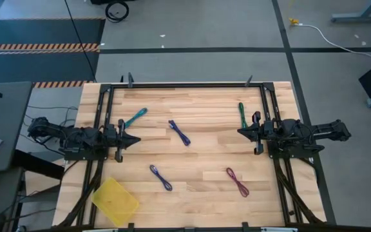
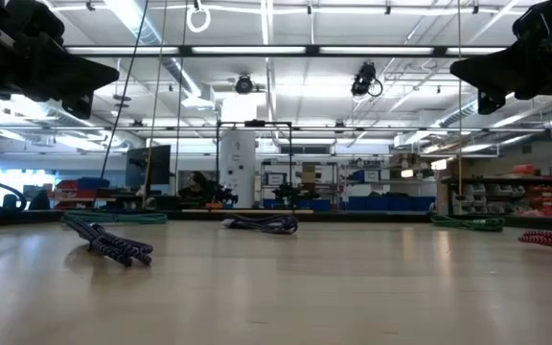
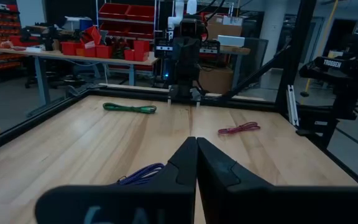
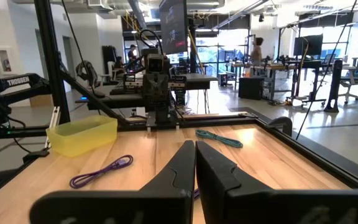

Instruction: Pick and place USB-C Cables

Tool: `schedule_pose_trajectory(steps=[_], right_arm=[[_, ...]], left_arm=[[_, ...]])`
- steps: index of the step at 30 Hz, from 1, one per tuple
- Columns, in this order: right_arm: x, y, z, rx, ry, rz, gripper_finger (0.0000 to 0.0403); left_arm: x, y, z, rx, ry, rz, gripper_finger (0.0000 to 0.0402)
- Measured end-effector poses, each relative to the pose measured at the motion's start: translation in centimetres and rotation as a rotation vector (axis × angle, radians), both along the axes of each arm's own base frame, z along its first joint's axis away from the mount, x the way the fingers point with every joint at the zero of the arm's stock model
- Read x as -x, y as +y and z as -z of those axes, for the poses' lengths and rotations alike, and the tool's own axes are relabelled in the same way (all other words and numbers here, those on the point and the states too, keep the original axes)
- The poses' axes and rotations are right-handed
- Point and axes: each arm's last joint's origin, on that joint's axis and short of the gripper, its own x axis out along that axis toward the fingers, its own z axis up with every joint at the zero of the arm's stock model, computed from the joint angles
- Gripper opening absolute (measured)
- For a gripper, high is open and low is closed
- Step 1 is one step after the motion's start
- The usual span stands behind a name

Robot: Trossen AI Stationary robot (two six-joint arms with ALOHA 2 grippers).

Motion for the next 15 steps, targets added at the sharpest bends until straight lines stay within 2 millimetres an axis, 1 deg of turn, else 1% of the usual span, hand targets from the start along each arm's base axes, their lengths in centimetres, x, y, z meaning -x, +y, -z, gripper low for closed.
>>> schedule_pose_trajectory(steps=[7,12,15], right_arm=[[0.0,0.0,0.0,0.0,0.0,0.0,0.0019],[0.0,0.0,0.01,0.0,0.001,0.0,0.0019],[0.0,0.0,-0.02,0.012,-0.001,0.002,0.0019]], left_arm=[[0.0,0.0,-0.01,0.009,-0.001,0.0,0.0009],[0.0,0.0,0.0,0.156,-0.013,0.004,0.0009],[0.01,0.08,-0.32,0.193,-0.049,-0.016,0.0009]])
